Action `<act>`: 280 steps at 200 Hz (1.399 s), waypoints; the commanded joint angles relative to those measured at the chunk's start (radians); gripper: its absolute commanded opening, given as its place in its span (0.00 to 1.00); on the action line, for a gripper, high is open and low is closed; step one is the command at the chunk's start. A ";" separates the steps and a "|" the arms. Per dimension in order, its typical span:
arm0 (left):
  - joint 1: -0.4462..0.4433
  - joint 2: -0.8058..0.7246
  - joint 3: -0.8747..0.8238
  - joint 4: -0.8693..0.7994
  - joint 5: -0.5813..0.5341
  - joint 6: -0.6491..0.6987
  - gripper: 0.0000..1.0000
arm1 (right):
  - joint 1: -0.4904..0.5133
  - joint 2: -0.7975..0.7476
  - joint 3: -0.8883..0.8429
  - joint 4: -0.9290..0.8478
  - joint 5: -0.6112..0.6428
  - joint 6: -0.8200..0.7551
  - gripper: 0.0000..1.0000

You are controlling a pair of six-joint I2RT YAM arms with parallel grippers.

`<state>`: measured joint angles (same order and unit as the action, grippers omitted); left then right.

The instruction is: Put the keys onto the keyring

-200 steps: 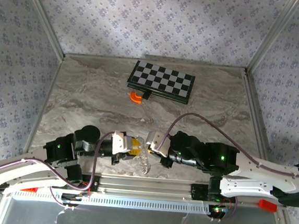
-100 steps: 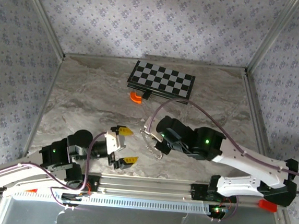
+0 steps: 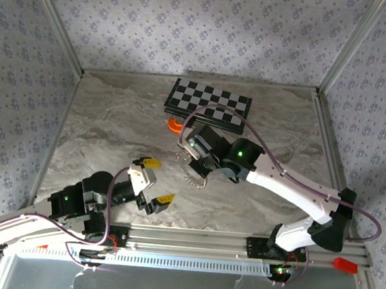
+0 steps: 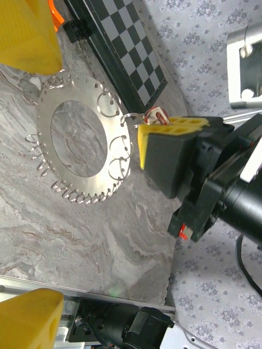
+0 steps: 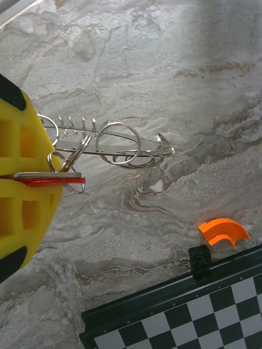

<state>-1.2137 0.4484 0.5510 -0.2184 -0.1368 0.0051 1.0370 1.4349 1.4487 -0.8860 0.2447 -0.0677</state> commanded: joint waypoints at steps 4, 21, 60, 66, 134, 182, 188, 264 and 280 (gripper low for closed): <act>-0.004 -0.029 -0.012 -0.011 -0.046 -0.027 1.00 | -0.043 0.042 0.063 0.014 -0.068 0.000 0.00; -0.003 -0.042 -0.019 -0.017 -0.059 -0.029 0.99 | -0.056 0.076 0.085 0.025 -0.091 -0.007 0.00; -0.002 -0.054 -0.028 -0.022 -0.073 -0.031 0.99 | -0.084 0.156 0.140 0.023 -0.100 -0.005 0.00; -0.002 -0.056 -0.026 -0.025 -0.074 -0.031 0.99 | -0.091 0.167 0.142 0.029 -0.109 0.001 0.00; -0.002 -0.108 -0.029 -0.059 -0.128 -0.027 0.99 | -0.113 0.272 0.176 0.104 -0.183 0.060 0.00; -0.002 -0.119 -0.041 -0.057 -0.152 -0.023 1.00 | -0.115 0.363 0.242 0.122 -0.209 0.080 0.00; -0.003 -0.122 -0.043 -0.057 -0.158 -0.023 0.99 | -0.116 0.375 0.253 0.124 -0.214 0.081 0.00; -0.001 -0.196 -0.054 -0.071 -0.208 -0.019 0.99 | -0.112 0.494 0.327 0.166 -0.267 0.101 0.00; -0.003 -0.207 -0.056 -0.070 -0.214 -0.016 0.99 | -0.109 0.496 0.311 0.176 -0.277 0.109 0.00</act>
<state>-1.2137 0.2653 0.4870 -0.2913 -0.3222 -0.0128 0.9272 1.9190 1.7420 -0.7353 -0.0002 0.0128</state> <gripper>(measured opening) 0.994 0.061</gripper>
